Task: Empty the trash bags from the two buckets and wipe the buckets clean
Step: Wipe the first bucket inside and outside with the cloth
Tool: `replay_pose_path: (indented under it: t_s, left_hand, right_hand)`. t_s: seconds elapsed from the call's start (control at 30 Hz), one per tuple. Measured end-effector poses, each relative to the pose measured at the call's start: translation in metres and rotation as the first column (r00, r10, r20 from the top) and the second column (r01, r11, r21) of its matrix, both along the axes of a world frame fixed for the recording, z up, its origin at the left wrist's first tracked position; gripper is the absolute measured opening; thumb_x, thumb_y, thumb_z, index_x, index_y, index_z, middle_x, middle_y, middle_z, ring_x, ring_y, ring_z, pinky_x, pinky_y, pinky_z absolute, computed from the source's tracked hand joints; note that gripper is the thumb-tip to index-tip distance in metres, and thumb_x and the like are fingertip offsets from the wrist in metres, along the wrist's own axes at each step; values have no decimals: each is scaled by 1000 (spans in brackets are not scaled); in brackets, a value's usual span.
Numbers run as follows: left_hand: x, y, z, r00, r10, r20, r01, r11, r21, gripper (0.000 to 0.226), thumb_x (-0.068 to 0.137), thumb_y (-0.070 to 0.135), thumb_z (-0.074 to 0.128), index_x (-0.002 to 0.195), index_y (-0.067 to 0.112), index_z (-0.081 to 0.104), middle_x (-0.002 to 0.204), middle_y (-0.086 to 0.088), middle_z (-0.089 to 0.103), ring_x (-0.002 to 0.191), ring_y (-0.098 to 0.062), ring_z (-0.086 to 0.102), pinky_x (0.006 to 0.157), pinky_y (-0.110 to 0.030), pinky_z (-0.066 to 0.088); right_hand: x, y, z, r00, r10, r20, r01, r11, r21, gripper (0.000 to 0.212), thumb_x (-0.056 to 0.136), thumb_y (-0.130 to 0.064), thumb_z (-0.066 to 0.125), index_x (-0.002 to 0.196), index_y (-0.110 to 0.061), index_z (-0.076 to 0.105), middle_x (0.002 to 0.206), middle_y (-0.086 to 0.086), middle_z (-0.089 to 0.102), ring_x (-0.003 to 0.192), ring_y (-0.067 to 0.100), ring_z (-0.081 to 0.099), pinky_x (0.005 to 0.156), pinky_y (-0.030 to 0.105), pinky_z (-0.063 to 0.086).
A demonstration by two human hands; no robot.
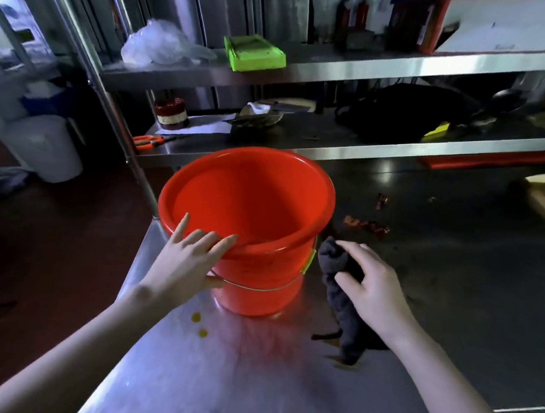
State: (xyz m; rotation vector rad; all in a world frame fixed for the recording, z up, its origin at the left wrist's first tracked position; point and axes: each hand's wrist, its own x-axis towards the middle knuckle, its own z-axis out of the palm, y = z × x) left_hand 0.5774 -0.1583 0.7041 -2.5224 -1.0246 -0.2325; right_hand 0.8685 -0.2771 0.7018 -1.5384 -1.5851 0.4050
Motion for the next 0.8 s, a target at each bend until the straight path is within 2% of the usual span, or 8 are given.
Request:
replay_pose_path:
  t_s: [0.1,0.2,0.27,0.37,0.47,0.6,0.7,0.8]
  left_hand:
    - [3,6,1,990,-141,-12,141,990,29,90,62,59,82,133,14,49,84,-2,60,71,-26,63,79,-46,56]
    - [8,5,3,979,-202,31,200,979,40,65,84,65,51,133,23,47,78,0,58,64,-23,60,50,-31,51]
    - [13,3,5,968,-221,119,224,975,-11,58,92,66,33,129,26,53,76,3,59,62,-21,61,41,-28,44]
    - [21,-2,10,955,-193,223,212,975,-64,63,96,68,19,125,27,58,83,8,61,72,-18,65,41,-29,48]
    - [20,-10,21,930,-81,358,135,982,-129,69,93,72,13,117,28,62,94,11,67,88,-16,68,55,-31,54]
    - [9,-14,50,825,173,538,-23,961,-275,60,91,70,21,94,29,64,80,11,61,81,-19,62,60,-30,37]
    - [-8,-11,70,692,337,639,-126,927,-353,48,97,55,30,80,22,59,63,4,58,69,-25,57,61,-36,41]
    - [-32,-8,73,470,441,764,-174,895,-410,45,102,41,35,79,12,61,62,-4,59,64,-25,55,64,-34,40]
  right_hand:
    - [1,-8,-4,999,-9,-45,8,1000,-29,44,88,0,60,128,-17,58,112,-6,55,102,-14,40,86,-4,27]
    - [2,-10,-4,997,-50,-57,49,999,-20,43,87,0,61,127,-16,59,113,-7,56,106,-8,45,87,-4,28]
    - [1,-9,-1,993,-94,-65,95,996,4,43,86,1,62,126,-13,60,112,-9,56,109,-3,48,87,-4,27]
    - [-1,-5,12,987,-136,-87,140,989,37,42,87,1,62,127,-12,60,113,-13,56,109,-5,48,88,-5,28]
    - [-10,7,33,985,-154,-78,161,982,97,41,88,0,62,127,-11,59,111,-14,54,106,-9,45,86,-6,27]
    - [-37,33,57,986,-138,-99,153,974,169,40,90,-3,59,128,-15,57,113,-10,56,105,-9,46,86,-4,29]
    - [-69,53,70,989,-94,-119,116,973,198,40,93,-6,55,132,-16,54,118,-8,55,113,-2,46,96,6,32]
    - [-111,74,78,997,-64,-50,73,973,219,39,93,-12,51,132,-17,53,119,-1,56,116,17,49,100,28,38]
